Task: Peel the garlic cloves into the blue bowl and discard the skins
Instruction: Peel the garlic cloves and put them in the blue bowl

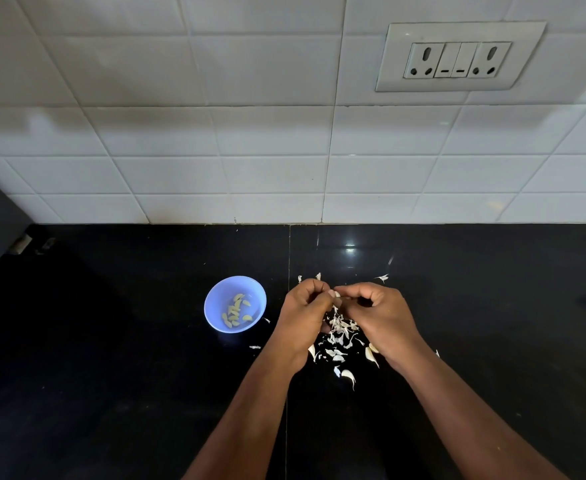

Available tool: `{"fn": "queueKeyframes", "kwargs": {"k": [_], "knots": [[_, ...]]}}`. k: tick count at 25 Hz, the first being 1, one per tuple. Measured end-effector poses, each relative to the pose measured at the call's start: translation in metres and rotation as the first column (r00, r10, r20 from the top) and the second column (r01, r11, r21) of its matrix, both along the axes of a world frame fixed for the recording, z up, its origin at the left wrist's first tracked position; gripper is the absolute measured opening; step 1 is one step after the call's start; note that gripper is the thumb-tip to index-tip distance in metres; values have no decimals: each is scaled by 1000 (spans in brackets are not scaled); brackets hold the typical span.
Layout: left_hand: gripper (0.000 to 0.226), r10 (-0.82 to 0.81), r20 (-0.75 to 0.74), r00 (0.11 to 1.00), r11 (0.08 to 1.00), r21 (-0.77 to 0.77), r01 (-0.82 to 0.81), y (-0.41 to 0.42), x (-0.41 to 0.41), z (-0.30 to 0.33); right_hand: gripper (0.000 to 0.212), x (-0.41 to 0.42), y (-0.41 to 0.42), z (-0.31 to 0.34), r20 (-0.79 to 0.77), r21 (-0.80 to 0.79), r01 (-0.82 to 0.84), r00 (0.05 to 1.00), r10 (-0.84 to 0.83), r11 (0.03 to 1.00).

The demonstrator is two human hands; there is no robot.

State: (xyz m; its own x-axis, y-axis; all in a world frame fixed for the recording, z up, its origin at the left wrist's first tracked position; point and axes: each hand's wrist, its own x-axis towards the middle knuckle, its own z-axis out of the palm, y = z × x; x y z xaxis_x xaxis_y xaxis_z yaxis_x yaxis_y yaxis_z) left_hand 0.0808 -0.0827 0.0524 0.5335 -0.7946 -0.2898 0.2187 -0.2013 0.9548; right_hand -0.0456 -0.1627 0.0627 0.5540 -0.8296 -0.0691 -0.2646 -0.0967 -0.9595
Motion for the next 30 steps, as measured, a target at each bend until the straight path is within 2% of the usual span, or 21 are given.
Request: {"fn": "queueKeyframes", "kwargs": {"k": [2, 6, 8, 11, 13, 16, 18, 20, 22, 23, 24, 25, 28, 30], "knots": [[12, 17, 16, 1000, 999, 31, -18, -3, -2, 2, 16, 1, -1, -1, -39, -30, -15, 999, 14, 999], [18, 68, -40, 997, 997, 50, -66, -2, -7, 5, 13, 6, -3, -9, 114, 165, 47, 991, -67, 985], [20, 125, -101, 987, 991, 54, -120, 0, -10, 3, 9, 7, -18, -20, 75, 196, 101, 990, -117, 975], [36, 189, -96, 977, 975, 140, -175, 5, -12, -9, 8, 6, -45, -33, -151, 83, 67, 987, -54, 994], [36, 190, -68, 979, 968, 181, -175, 8, -10, -17, 7, 11, -61, -35, -300, -34, -10, 954, 0, 999], [33, 201, -84, 976, 965, 190, -182, 12, -7, -21, 9, 29, -78, -22, -391, -241, -138, 920, 35, 961], [31, 214, -94, 972, 959, 210, -190, 11, -4, -24, 9, 39, -79, -23, -416, -311, -209, 907, 65, 927], [30, 208, -98, 973, 957, 225, -182, 10, -3, -25, 15, 43, -71, -38, -553, -364, -328, 829, 81, 872], [26, 193, -87, 977, 957, 239, -167, 8, -1, -25, 15, 46, -69, -54, -729, -356, -456, 682, 64, 816], [22, 190, -82, 978, 957, 239, -166, 6, 0, -25, 15, 47, -72, -55, -759, -339, -478, 648, 64, 810], [19, 190, -77, 979, 957, 238, -167, 5, 1, -25, 15, 48, -75, -54, -745, -310, -455, 662, 84, 835], [17, 192, -77, 978, 958, 232, -169, 4, 1, -25, 13, 47, -77, -51, -669, -265, -381, 734, 115, 886], [15, 230, -147, 962, 962, 182, -202, -2, 1, -23, 13, 33, -64, -36, -270, -44, -112, 958, 96, 993], [13, 248, -213, 945, 965, 144, -221, -6, 2, -19, 15, 23, -45, -29, -44, 136, -28, 998, 35, 990]]}}
